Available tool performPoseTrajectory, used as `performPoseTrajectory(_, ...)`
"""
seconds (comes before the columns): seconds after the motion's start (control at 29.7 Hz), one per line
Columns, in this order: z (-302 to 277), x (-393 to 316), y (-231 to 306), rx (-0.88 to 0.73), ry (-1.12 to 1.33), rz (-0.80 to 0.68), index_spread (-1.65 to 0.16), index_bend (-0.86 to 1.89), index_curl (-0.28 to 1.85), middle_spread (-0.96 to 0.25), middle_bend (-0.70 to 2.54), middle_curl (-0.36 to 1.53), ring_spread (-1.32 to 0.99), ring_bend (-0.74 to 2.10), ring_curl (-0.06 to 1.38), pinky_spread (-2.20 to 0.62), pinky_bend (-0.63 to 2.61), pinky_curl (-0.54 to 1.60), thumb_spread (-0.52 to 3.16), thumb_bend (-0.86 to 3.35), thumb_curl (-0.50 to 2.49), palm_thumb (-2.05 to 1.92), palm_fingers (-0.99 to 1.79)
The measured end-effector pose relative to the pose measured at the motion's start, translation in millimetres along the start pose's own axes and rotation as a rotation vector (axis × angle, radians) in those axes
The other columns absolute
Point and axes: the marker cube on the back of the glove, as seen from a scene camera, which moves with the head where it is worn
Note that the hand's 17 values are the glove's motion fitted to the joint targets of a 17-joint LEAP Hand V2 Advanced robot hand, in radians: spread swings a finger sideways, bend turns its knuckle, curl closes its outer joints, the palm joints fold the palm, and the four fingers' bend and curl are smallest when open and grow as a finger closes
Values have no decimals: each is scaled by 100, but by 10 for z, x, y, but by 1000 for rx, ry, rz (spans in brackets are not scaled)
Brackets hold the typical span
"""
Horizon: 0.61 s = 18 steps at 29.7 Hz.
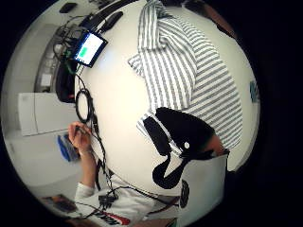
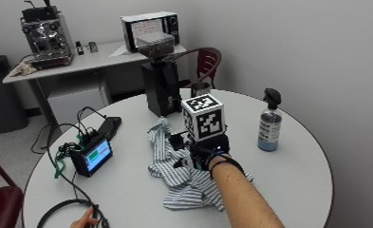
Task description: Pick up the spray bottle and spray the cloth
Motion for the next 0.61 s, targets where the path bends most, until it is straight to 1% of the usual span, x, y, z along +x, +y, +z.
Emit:
performPoseTrajectory(0.1,-2,-17,6,2,-16,0,-26,15,8,-2,29,11,2,31,10,13,39,12,54,23,8,39,53)
performPoseTrajectory(0.27,26,-69,10,-4,-6,-13,-33,14,13,-3,31,17,3,33,16,18,40,19,77,22,11,43,50)
performPoseTrajectory(0.61,104,-53,46,-27,-29,-11,-39,14,18,-3,31,23,4,33,20,21,39,23,99,16,15,46,49)
